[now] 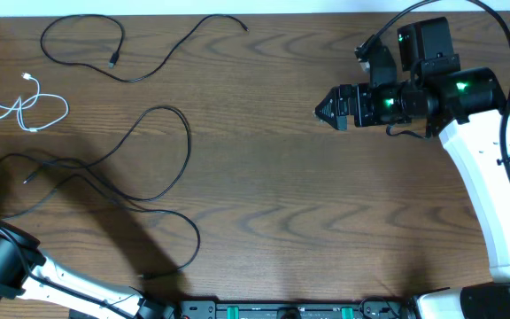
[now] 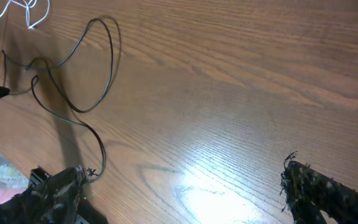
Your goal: Untangle cables
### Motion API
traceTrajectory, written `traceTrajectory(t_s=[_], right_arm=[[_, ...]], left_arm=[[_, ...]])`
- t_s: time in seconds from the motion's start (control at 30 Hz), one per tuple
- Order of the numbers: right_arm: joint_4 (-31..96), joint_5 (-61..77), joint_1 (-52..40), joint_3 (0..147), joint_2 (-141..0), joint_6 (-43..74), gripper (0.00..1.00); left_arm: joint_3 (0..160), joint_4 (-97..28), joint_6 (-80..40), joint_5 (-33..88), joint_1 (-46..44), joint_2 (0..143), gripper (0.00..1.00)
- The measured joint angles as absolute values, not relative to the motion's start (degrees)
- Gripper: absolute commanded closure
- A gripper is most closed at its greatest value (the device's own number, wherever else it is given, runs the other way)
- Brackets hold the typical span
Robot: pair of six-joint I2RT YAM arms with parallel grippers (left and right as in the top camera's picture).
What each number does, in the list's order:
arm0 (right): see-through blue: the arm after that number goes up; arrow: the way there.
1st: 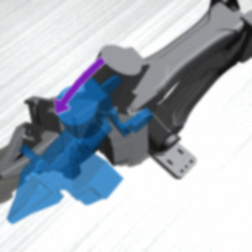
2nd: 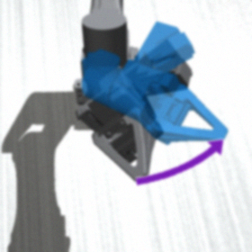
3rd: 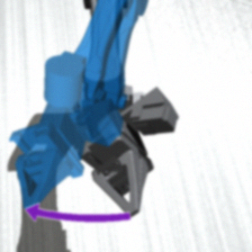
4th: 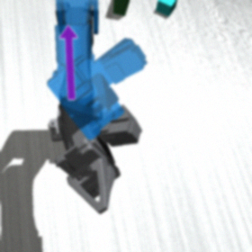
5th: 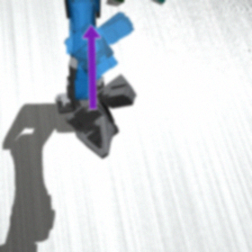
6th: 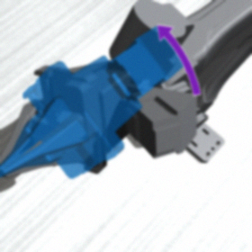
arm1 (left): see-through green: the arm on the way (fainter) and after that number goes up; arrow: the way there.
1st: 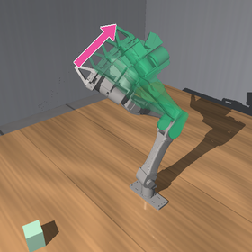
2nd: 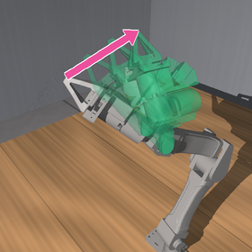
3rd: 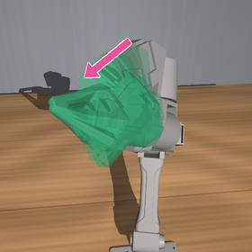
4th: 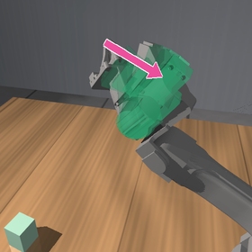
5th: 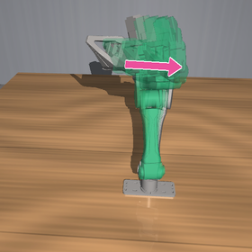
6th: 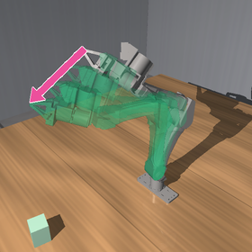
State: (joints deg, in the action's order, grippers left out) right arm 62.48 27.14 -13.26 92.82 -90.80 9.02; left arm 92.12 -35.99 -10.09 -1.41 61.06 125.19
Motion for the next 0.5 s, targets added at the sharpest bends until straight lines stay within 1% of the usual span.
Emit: traceTrajectory(t_s=[0.27,0.3,0.37,0.4,0.43,0.47,0.5], right_arm=[[62.35,27.14,-13.26,92.82,-90.80,9.65,0.01],[62.30,27.11,-13.26,92.82,-90.80,9.67,0.01],[62.06,27.11,-13.26,92.82,-90.80,9.93,0.01],[62.06,27.11,-13.26,92.82,-90.80,10.04,0.01],[62.04,27.11,-13.26,92.82,-90.80,10.09,0.01],[62.08,27.11,-13.26,92.82,-90.80,10.09,0.01],[62.06,27.11,-13.26,92.82,-90.80,10.09,0.01]], left_arm=[[100.14,-35.35,-5.63,-5.30,61.08,125.27,0.92],[100.90,-35.35,-5.37,-5.50,61.08,125.27,0.89],[102.78,-35.55,-4.67,-5.91,61.08,125.27,0.61],[103.44,-35.59,-4.40,-6.02,61.08,125.27,0.41],[103.98,-35.64,-4.14,-6.15,61.08,125.27,0.26],[104.53,-35.70,-4.05,-6.20,61.08,125.27,0.21],[104.95,-35.81,-4.05,-6.31,61.08,125.27,0.19]])
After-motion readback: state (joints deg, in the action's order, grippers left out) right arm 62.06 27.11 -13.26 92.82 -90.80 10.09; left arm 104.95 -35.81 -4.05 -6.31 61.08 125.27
